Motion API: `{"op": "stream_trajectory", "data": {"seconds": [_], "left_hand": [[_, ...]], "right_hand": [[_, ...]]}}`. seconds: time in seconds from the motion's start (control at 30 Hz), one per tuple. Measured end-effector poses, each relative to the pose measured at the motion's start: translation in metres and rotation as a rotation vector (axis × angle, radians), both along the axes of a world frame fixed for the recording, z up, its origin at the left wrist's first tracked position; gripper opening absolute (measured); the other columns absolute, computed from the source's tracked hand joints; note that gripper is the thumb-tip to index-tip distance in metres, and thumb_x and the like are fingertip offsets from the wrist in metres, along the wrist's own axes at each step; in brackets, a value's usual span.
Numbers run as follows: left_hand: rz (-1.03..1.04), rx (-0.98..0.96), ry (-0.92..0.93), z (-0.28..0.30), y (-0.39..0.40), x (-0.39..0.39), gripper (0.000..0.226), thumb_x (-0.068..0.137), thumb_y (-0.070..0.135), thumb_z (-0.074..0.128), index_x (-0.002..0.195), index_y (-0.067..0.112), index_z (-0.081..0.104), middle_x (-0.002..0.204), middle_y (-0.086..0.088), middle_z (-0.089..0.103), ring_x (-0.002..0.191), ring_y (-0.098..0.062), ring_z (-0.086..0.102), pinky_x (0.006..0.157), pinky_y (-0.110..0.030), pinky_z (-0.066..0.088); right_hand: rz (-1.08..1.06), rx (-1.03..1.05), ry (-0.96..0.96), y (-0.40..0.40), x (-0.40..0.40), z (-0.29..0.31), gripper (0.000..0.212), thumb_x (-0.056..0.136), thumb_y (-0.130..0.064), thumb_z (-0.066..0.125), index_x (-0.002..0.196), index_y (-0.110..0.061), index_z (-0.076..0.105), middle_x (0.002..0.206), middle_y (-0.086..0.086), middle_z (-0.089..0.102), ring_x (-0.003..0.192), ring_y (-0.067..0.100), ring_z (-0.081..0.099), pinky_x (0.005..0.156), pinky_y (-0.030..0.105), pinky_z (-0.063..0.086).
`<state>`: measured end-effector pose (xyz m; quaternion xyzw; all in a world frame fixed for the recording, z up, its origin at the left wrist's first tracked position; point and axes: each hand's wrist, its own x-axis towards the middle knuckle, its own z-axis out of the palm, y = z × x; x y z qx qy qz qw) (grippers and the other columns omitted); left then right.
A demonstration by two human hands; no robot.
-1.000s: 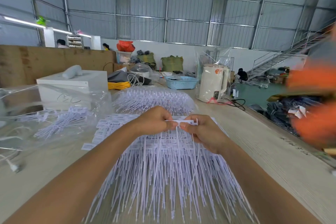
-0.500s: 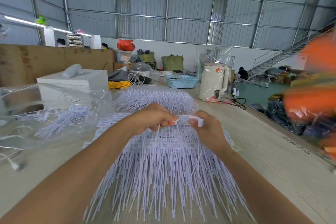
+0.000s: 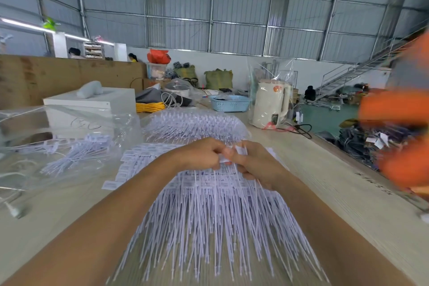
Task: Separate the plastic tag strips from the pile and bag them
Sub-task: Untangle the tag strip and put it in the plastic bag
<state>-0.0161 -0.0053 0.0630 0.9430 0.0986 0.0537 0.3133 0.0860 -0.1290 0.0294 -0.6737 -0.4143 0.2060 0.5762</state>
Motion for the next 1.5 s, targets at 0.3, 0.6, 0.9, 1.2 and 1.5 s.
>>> {"op": "stream_trajectory", "data": {"seconds": [0.3, 0.6, 0.9, 1.2, 1.5], "left_hand": [[0.067, 0.04, -0.07, -0.004, 0.011, -0.005, 0.035, 0.076, 0.03, 0.077, 0.1, 0.013, 0.057, 0.094, 0.0, 0.057, 0.082, -0.013, 0.054, 0.068, -0.026, 0.043], [0.08, -0.263, -0.122, -0.014, 0.018, -0.005, 0.033, 0.088, 0.023, 0.065, 0.055, 0.017, 0.065, 0.044, 0.007, 0.056, 0.04, 0.0, 0.048, 0.051, -0.017, 0.039], [0.206, -0.507, -0.088, -0.015, 0.016, -0.005, 0.026, 0.084, 0.019, 0.067, 0.061, 0.008, 0.061, 0.037, 0.005, 0.038, 0.035, -0.009, 0.03, 0.042, -0.019, 0.018], [0.143, -0.63, 0.039, -0.009, 0.016, -0.013, 0.036, 0.09, 0.018, 0.057, 0.054, 0.016, 0.052, 0.039, 0.008, 0.032, 0.034, -0.006, 0.02, 0.043, -0.022, 0.01], [0.026, -0.3, 0.033, -0.009, 0.013, -0.018, 0.027, 0.081, -0.009, 0.051, 0.073, 0.015, 0.062, 0.073, -0.016, 0.051, 0.053, -0.017, 0.039, 0.05, -0.027, 0.025]], "right_hand": [[0.014, -0.038, 0.009, -0.004, 0.002, 0.0, 0.024, 0.09, -0.024, 0.062, 0.074, -0.012, 0.05, 0.057, 0.001, 0.034, 0.045, 0.008, 0.028, 0.037, 0.015, 0.024], [0.033, -0.049, -0.147, -0.005, 0.005, -0.003, 0.015, 0.084, -0.015, 0.069, 0.075, -0.008, 0.059, 0.045, -0.009, 0.038, 0.036, 0.003, 0.029, 0.037, 0.013, 0.024], [-0.089, 0.142, -0.645, 0.005, 0.002, -0.012, 0.01, 0.08, -0.002, 0.071, 0.071, 0.0, 0.065, 0.063, -0.002, 0.053, 0.058, 0.002, 0.046, 0.058, 0.019, 0.037], [-0.238, 0.068, -0.493, 0.003, 0.01, -0.016, 0.019, 0.083, -0.01, 0.069, 0.068, -0.006, 0.057, 0.063, 0.001, 0.05, 0.055, 0.007, 0.043, 0.054, 0.019, 0.036], [0.003, 0.117, 0.137, 0.0, -0.003, -0.009, 0.022, 0.081, -0.007, 0.07, 0.075, -0.01, 0.049, 0.05, -0.004, 0.046, 0.042, 0.005, 0.039, 0.036, 0.016, 0.03]]}}
